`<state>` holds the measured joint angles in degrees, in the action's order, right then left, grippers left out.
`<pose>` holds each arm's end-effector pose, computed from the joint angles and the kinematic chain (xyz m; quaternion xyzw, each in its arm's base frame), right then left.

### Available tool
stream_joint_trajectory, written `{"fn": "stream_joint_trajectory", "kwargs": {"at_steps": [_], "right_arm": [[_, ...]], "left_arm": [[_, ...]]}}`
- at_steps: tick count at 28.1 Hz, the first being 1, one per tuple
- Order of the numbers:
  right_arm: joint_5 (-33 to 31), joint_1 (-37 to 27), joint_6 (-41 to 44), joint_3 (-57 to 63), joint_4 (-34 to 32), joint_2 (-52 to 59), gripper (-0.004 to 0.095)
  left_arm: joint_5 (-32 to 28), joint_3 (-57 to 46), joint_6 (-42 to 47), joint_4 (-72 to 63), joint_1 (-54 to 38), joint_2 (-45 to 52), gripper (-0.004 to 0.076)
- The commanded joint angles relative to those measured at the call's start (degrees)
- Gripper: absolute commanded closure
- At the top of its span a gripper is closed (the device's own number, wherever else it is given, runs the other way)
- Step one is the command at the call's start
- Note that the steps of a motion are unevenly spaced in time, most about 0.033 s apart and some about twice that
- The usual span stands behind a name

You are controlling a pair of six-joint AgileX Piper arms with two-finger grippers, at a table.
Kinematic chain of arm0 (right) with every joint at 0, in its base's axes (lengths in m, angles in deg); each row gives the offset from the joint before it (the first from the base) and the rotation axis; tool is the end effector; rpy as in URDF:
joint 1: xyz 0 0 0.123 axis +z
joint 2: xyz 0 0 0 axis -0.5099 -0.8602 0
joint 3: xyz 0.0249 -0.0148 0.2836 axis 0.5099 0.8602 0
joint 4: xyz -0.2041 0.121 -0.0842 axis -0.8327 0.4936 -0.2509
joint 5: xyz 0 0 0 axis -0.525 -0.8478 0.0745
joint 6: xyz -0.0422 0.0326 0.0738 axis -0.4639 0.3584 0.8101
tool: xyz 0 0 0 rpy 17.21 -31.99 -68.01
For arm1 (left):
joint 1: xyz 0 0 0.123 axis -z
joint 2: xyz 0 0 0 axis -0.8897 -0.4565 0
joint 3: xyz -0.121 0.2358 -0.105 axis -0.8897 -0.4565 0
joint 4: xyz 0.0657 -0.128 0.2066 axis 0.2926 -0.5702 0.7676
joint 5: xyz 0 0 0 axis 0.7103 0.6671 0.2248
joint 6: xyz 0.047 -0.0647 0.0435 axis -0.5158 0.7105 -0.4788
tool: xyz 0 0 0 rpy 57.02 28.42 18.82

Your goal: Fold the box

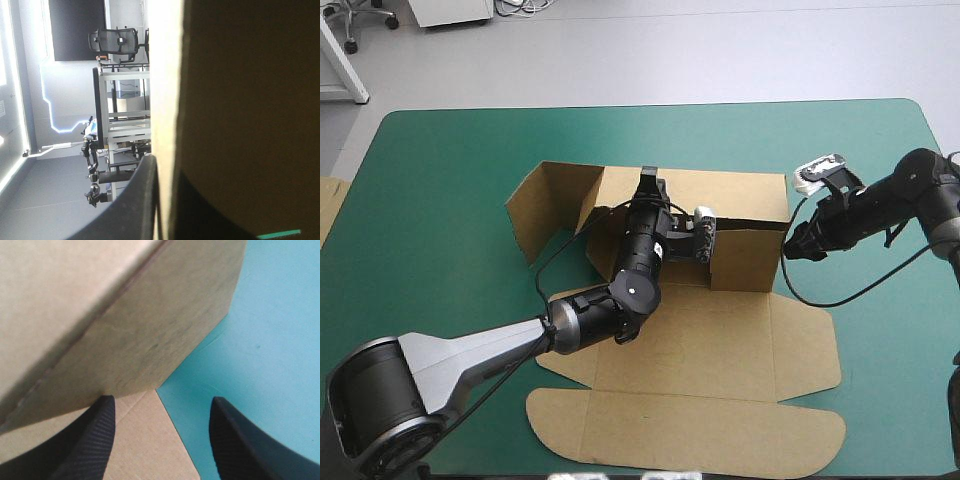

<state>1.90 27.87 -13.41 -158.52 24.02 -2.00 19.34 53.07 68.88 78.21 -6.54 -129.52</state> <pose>0.3152 0.0246 0.3098 -0.2919 0.9192 0.1660 0.2055 0.2648 -0.2886 0.2811 0.6077 0.5001 0.3719 0.4922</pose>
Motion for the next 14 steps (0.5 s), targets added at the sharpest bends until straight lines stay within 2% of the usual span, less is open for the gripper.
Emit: {"fn": "stream_joint_trajectory", "kwargs": {"at_steps": [1, 8, 14], "right_arm": [[-2.04, 2.17, 2.04, -1.26, 2.44, 2.65, 0.0364], [-4.29, 4.3, 7.12, -1.26, 1.49, 3.51, 0.0364], [-4.39, 6.8, 11.3, -1.26, -3.0, 5.96, 0.0364]], "left_arm": [[-1.56, 1.21, 0.3, 1.52, 0.31, 2.06, 0.0734], [-1.56, 1.21, 0.3, 1.52, 0.31, 2.06, 0.0734], [-1.56, 1.21, 0.3, 1.31, 0.17, 2.06, 0.0734]]}}
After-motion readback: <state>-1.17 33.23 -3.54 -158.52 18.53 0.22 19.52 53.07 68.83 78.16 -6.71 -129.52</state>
